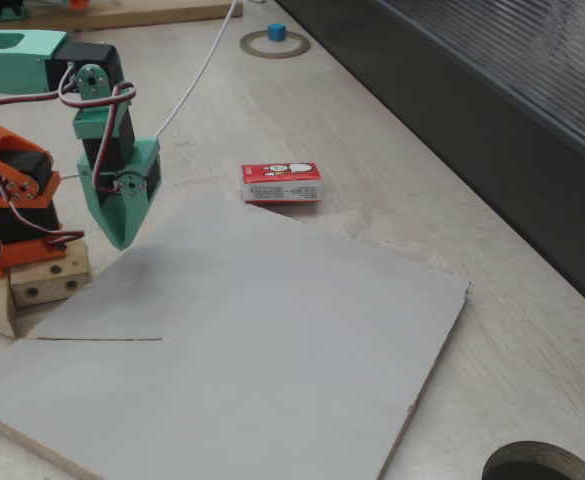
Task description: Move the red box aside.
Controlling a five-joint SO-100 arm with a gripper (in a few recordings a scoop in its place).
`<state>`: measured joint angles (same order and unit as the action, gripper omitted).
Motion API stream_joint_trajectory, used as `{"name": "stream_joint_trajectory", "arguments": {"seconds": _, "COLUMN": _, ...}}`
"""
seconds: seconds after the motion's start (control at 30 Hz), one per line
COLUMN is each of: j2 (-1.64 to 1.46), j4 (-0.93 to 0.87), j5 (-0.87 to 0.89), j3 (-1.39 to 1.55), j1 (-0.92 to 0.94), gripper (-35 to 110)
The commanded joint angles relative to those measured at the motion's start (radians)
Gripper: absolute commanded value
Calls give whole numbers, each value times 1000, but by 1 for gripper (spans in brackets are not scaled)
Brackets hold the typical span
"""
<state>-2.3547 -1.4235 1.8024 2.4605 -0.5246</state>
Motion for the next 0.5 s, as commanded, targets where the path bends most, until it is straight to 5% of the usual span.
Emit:
{"name": "stream_joint_trajectory", "arguments": {"seconds": 0.0, "j2": -81, "j4": -21, "j5": -2, "j3": 0, "j1": 107, "gripper": 4}}
{"name": "stream_joint_trajectory", "arguments": {"seconds": 0.47, "j2": -77, "j4": -20, "j5": 0, "j3": 12, "j1": 324, "gripper": 4}}
